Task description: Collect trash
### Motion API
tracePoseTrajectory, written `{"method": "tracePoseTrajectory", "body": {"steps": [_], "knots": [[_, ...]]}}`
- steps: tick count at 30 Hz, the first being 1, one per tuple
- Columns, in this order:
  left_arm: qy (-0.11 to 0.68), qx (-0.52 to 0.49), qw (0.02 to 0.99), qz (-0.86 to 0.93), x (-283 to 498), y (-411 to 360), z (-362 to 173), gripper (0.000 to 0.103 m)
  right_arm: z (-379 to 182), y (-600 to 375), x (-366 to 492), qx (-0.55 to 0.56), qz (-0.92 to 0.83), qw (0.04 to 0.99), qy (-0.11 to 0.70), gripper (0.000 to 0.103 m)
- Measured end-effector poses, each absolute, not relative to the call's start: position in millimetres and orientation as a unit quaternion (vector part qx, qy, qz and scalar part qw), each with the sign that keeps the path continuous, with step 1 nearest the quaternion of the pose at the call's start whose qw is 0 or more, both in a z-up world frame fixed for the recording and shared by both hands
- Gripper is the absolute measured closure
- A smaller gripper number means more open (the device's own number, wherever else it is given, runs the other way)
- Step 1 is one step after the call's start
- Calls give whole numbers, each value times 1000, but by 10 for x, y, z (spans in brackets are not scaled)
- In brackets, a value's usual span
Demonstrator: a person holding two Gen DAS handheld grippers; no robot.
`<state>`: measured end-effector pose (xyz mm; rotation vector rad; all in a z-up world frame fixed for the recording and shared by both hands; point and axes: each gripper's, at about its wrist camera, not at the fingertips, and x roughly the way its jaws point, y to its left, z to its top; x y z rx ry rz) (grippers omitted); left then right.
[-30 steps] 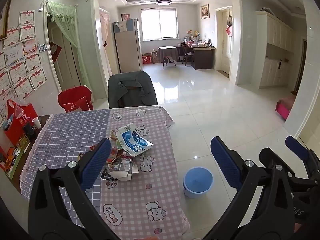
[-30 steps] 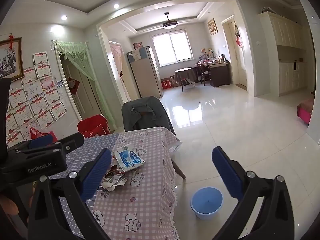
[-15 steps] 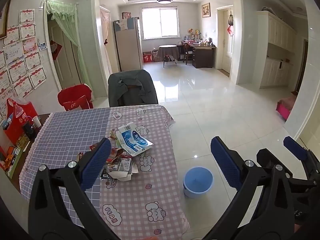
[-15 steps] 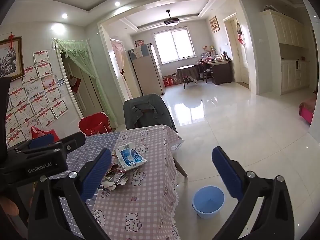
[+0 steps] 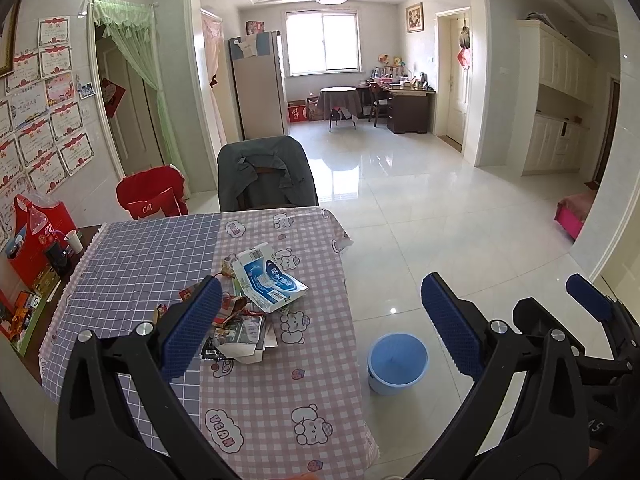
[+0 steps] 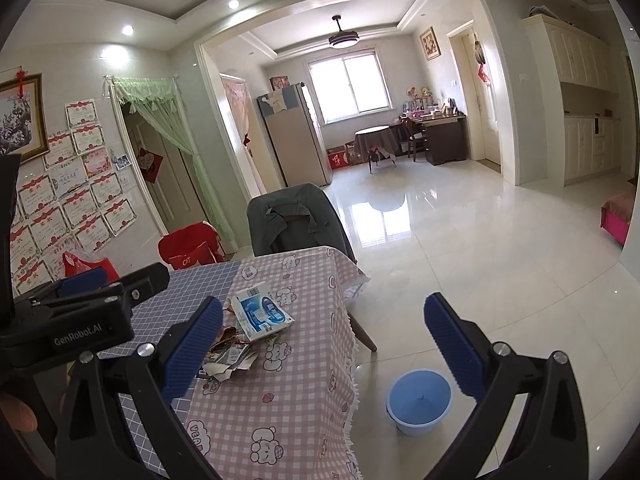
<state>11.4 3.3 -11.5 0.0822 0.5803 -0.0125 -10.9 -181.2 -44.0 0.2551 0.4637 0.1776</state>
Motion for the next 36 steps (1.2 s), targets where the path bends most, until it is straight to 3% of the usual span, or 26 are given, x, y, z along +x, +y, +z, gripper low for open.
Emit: {"method": "tracePoseTrajectory", "body": {"steps": [36], "knots": [[309, 35, 950, -5, 405, 154, -151, 5, -509, -1747, 144, 136, 88, 954, 254, 4]]}}
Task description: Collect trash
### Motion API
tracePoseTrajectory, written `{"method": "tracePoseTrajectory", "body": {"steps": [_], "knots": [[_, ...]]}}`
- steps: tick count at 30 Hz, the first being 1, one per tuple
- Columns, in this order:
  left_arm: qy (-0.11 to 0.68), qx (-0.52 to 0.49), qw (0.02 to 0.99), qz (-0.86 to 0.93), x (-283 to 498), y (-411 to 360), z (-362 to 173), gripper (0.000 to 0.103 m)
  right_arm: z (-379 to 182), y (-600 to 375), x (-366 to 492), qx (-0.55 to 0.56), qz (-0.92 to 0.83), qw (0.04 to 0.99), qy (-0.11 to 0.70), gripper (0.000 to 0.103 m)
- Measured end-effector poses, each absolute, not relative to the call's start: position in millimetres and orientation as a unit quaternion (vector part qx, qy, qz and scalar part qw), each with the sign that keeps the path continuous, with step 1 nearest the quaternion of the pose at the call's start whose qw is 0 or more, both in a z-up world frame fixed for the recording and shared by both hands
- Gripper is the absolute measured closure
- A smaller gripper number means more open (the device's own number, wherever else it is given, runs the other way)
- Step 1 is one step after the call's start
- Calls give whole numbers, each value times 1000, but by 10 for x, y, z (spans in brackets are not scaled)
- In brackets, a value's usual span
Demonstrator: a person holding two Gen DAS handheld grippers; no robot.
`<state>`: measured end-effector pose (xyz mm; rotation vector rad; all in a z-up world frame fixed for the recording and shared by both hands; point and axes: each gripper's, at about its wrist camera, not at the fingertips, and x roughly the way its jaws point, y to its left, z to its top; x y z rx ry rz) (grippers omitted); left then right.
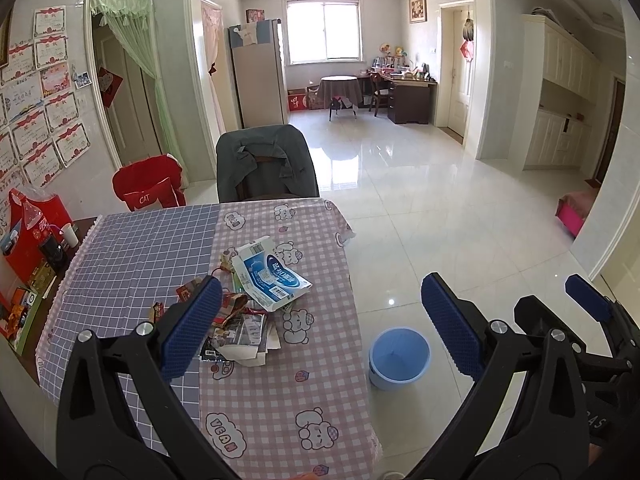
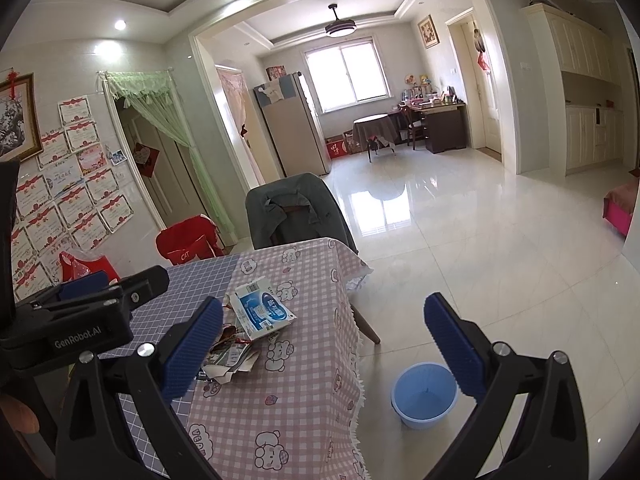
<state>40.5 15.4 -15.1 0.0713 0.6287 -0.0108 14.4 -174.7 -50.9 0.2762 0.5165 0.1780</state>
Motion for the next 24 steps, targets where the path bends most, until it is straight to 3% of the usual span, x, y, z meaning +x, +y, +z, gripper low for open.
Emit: {"method": "tracePoseTrajectory", "body": {"steps": [24], "knots": [[332, 29, 942, -26, 610, 405, -244, 5, -551, -1483, 322, 142, 69, 948, 276, 4]]}}
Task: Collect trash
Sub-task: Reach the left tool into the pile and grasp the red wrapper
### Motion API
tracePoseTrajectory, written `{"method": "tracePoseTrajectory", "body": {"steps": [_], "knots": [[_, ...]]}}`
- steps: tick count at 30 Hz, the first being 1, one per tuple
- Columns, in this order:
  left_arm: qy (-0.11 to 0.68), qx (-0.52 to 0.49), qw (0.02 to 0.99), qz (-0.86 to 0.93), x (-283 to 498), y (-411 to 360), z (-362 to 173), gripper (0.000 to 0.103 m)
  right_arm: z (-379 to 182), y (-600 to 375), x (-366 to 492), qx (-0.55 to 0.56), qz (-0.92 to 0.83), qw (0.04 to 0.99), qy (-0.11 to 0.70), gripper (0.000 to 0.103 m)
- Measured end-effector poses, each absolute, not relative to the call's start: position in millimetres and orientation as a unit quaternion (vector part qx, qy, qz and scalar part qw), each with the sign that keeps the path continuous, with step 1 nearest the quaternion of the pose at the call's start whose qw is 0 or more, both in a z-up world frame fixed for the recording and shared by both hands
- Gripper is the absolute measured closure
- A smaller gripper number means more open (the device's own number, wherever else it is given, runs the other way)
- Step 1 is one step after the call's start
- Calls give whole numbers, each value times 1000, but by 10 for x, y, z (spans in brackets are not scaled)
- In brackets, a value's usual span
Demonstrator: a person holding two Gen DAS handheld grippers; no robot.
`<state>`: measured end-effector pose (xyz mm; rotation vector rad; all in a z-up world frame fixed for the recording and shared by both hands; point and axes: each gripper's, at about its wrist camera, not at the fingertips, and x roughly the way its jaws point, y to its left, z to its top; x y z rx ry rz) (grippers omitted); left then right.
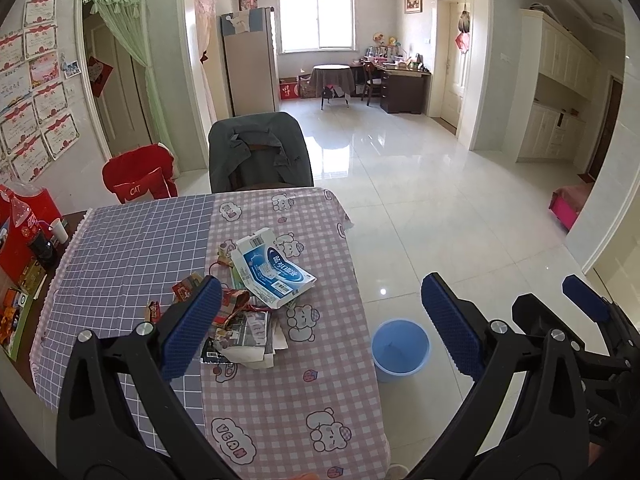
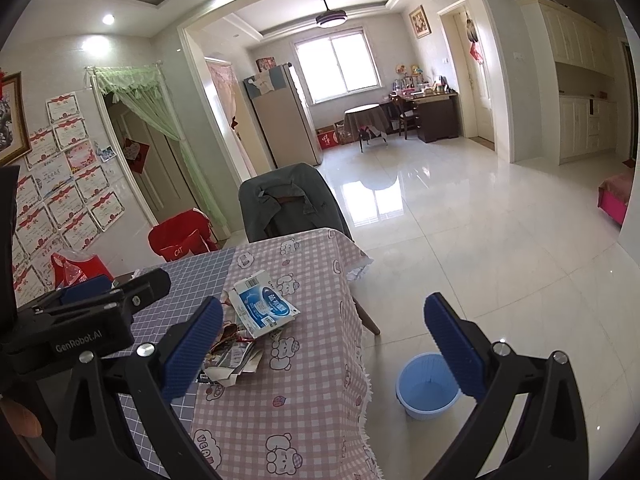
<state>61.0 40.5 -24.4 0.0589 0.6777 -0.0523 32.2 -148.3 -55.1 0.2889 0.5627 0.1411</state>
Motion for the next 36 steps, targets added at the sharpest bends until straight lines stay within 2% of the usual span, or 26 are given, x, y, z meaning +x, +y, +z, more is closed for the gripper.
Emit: {"method": "tracePoseTrajectory", "body": {"steps": [15, 26, 36], "knots": [[390, -4, 920, -33, 864, 1030, -582, 5, -696, -920, 653, 132, 70, 935, 320, 4], [485, -136, 864, 13, 1089, 2268, -1450, 5, -1299, -196, 1271, 99, 104, 895, 422, 4], [544, -248, 801, 13, 1373, 2584, -2200, 6, -1881, 86, 1729, 83, 132, 855, 495, 4]]}}
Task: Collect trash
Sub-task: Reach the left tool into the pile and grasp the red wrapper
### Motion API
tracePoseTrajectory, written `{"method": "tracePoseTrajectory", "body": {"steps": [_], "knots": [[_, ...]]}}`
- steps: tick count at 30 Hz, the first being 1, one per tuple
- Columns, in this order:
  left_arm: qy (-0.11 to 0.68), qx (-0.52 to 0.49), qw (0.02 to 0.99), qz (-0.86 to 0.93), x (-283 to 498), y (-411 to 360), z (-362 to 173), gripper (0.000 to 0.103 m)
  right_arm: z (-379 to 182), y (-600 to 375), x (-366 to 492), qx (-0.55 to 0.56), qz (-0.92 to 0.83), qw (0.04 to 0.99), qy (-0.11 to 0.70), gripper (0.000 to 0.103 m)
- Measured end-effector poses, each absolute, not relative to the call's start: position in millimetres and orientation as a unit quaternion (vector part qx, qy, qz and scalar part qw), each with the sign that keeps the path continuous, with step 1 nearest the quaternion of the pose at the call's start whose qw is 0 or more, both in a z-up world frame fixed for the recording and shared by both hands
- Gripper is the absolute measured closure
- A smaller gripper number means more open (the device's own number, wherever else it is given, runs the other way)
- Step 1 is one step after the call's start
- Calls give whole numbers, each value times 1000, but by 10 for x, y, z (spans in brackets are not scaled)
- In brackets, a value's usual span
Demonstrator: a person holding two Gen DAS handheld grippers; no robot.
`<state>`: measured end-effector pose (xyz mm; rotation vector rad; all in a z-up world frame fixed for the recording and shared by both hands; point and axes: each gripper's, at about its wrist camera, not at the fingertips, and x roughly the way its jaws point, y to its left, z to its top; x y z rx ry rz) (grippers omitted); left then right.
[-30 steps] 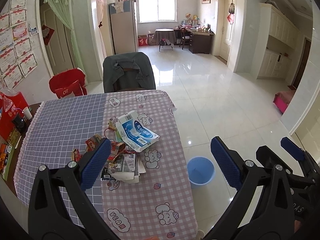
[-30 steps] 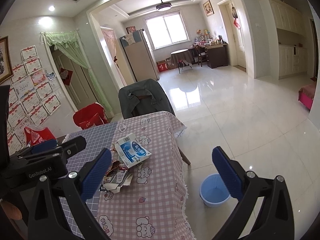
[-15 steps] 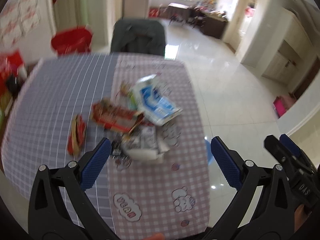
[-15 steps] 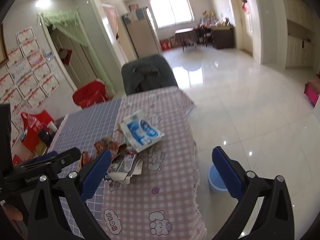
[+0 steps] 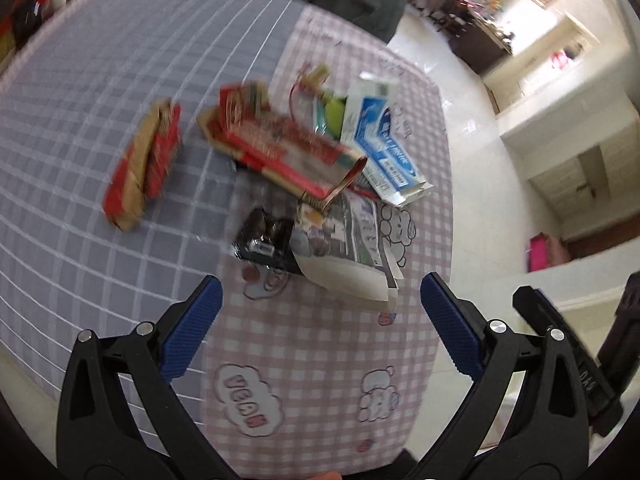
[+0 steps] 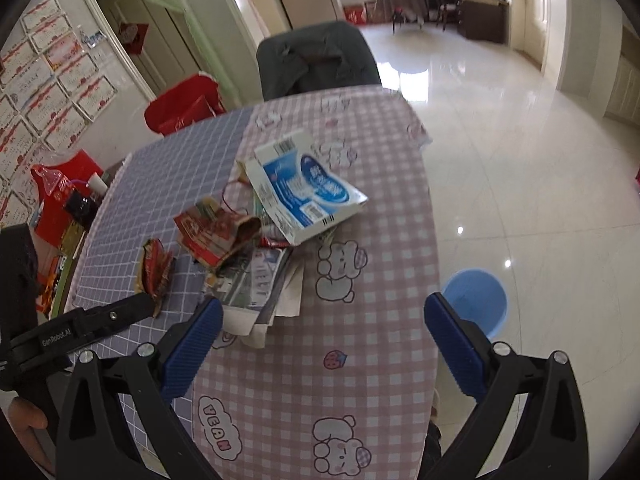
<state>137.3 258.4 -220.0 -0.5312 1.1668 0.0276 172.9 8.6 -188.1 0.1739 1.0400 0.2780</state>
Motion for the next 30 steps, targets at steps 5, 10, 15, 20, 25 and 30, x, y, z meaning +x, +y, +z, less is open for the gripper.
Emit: {"method": "tracePoseTrajectory", "body": {"steps": [5, 10, 15, 20, 25, 30], "knots": [[538, -258, 801, 35, 1467, 2492, -2359, 7, -2114, 136, 1979, 76, 159, 840, 513, 4], [532, -259, 804, 57, 1726, 2386, -2513, 7, -2303, 155, 2232, 77, 195, 823, 529, 4], [546, -255, 793, 88, 1933, 2314, -2766, 10, -2447, 112, 2467, 75, 226, 807, 540, 4], [567, -250, 780, 86, 2020, 2290, -2943, 39, -2557, 98, 2604, 80, 239, 800, 545, 4], [572, -247, 781, 37, 2029, 2294, -2967, 58, -2590, 146, 2637, 100, 223, 802, 545, 4], [557, -256, 790, -13, 1940, 2310, -2799, 78, -2534, 210, 2559, 110, 204, 810, 538, 4]]}}
